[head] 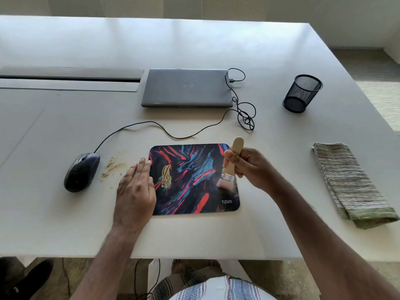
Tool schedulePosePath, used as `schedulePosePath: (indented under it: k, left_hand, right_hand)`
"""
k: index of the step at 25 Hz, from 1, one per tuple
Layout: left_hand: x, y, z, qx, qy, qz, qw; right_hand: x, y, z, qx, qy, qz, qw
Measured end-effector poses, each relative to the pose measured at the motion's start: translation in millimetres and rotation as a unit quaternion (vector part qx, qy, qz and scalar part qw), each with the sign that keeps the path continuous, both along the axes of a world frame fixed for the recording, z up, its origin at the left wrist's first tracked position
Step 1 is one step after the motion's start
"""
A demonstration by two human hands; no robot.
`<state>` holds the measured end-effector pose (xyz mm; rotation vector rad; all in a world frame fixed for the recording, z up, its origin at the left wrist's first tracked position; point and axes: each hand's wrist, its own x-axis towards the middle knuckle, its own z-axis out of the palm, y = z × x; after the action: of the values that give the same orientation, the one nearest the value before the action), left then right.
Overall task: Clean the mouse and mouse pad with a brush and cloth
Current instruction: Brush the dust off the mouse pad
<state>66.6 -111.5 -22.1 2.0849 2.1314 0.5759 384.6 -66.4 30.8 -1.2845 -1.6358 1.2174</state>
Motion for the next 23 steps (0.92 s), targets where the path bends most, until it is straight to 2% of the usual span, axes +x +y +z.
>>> schedulePosePath:
  k: [2,5,9,11,15,19,23]
  left_hand:
    - [0,0,0,0.000,0.000,0.001,1.000]
    - [0,0,-1,0.003,-0.001,-0.001,1.000]
    - [-1,2,-3,0.015,0.001,-0.003,1.000]
    - [-2,2,-5,0.015,0.003,-0.003,1.000]
    - [1,1,-5,0.016,0.008,-0.010,1.000]
    - [-1,2,-4,0.018,0.009,-0.006,1.000]
    - [-1,1,-4,0.014,0.006,-0.006,1.000]
  right_hand:
    - [-2,-2,4,0.008,0.031,0.010,0.999]
    - [-3,-4,4,0.007,-0.039,0.014,0.999]
    - [7,-9,3,0.024,-0.035,-0.028,0.999]
    - [8,-12,5,0.023,-0.071,-0.029,0.997]
    - [13,-13,4,0.093,-0.064,-0.017,0.993]
    - [15,-17,7,0.086,-0.140,-0.011,0.986]
    - [19,-18,2,0.154,-0.120,0.018,0.981]
